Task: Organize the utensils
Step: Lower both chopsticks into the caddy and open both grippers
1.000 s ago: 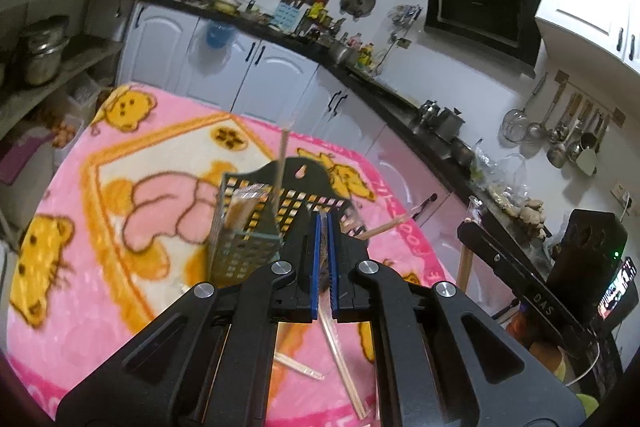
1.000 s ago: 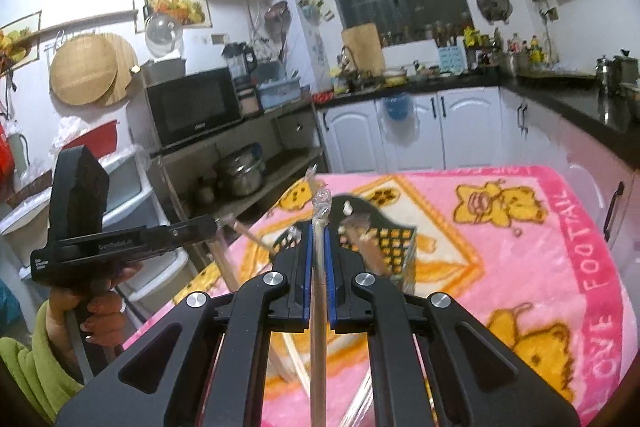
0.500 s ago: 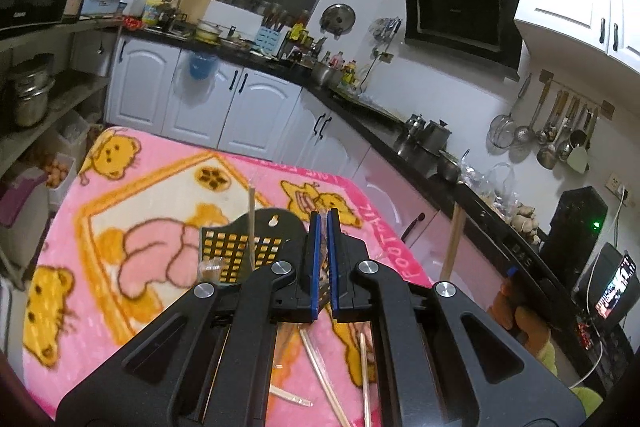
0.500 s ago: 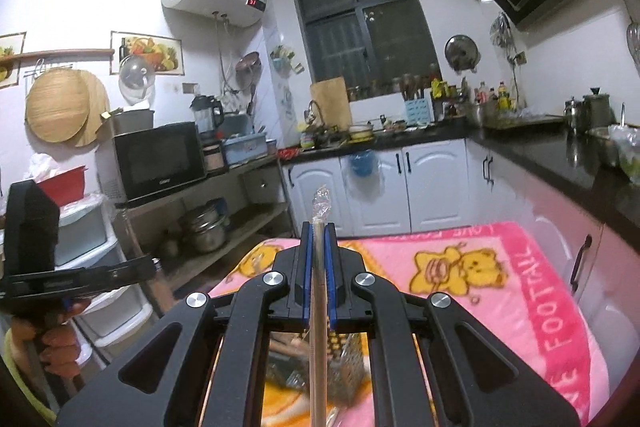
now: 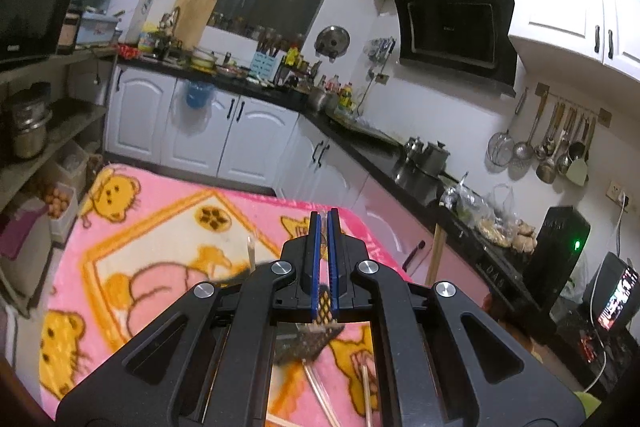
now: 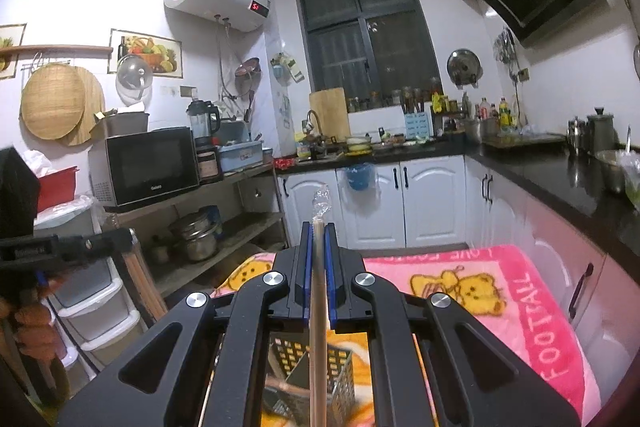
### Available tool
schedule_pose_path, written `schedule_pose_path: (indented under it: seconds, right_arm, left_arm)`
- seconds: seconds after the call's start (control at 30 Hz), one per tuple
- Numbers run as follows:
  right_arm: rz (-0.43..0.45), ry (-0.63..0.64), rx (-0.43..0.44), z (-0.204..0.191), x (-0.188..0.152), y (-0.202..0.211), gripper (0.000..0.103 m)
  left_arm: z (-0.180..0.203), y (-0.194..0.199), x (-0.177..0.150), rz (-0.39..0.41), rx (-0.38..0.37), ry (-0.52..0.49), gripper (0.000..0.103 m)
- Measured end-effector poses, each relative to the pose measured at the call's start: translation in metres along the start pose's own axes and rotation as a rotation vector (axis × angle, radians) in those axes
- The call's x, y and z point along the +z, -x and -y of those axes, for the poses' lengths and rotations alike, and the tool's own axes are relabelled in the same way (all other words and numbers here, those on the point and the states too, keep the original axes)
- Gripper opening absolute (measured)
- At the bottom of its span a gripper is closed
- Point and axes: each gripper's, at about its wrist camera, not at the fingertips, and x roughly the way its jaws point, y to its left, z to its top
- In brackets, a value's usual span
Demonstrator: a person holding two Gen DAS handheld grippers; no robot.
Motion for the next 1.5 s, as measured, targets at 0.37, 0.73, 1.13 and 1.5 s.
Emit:
schedule_pose_path:
  seconds: [0.37, 0.73, 1.13, 1.5]
  right_arm:
    - [0.057, 0.052, 0.016, -0.009, 0.015, -0.015, 0.006]
    - [0.121, 0.076, 0.033, -0.007, 0.029, -0.039, 0.006]
    - [0.092, 0.046, 0.049, -0.003, 0.019, -0.076, 0.006]
    - [0.085, 0.051, 0.054, -0.004, 0.006, -0.095, 0.006]
  left_arm:
    - [0.005, -0.009, 0.032, 0.050, 0.038, -0.032, 0.001]
    - [-0.004, -0.027, 0.044, 0.056, 0.061, -0.014, 0.001]
    - [-0.015, -0.058, 0.030, -0.009, 0.072, -0.010, 0.001]
    - [-0.021, -0.075, 0.021, -0.055, 0.070, -0.005, 0.002]
